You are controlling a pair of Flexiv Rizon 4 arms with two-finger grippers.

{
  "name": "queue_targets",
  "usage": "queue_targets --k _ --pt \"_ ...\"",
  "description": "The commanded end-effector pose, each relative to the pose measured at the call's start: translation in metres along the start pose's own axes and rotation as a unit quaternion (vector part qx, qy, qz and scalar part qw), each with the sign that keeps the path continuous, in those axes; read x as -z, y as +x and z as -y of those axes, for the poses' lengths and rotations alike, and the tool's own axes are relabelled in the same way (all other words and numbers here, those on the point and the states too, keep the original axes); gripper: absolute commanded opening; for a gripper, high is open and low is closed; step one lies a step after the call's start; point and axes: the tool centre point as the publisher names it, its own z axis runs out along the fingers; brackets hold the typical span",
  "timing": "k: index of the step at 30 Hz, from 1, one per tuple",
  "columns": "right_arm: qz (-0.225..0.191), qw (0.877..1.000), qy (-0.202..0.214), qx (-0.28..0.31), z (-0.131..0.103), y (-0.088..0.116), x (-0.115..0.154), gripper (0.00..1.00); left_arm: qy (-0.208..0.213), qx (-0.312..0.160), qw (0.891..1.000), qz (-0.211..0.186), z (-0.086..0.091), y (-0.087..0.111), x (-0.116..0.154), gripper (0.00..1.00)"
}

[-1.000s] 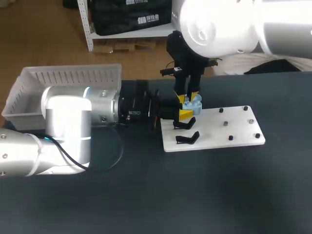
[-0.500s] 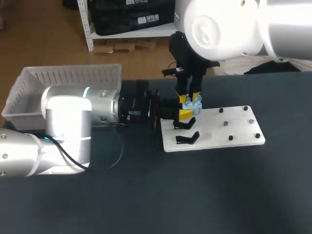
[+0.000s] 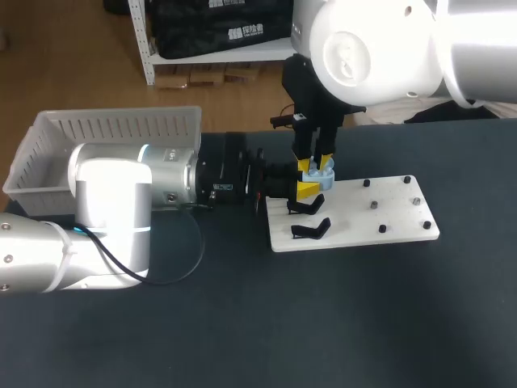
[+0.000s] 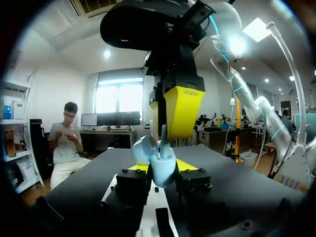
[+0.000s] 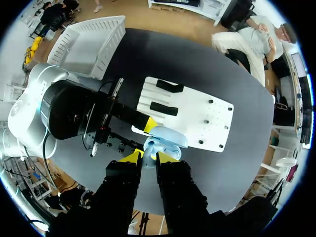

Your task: Pick up each earbud case from the left stands, insert the matching earbuds, close the lid, and place the case in the box.

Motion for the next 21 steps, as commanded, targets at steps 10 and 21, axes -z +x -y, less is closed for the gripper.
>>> queue_targets --k 10,21 --pt "0.01 1.0 0.004 -0.004 0.0004 -0.0011 -0.0036 0.0 -0.002 -0.002 1.0 0.002 0.0008 0.0008 0.0 0.0" --pt "0.011 1.0 0.005 -0.007 0.0009 -0.0017 -0.0052 0.0 -0.002 -0.002 1.0 0.002 0.0008 0.0008 0.0 0.0"
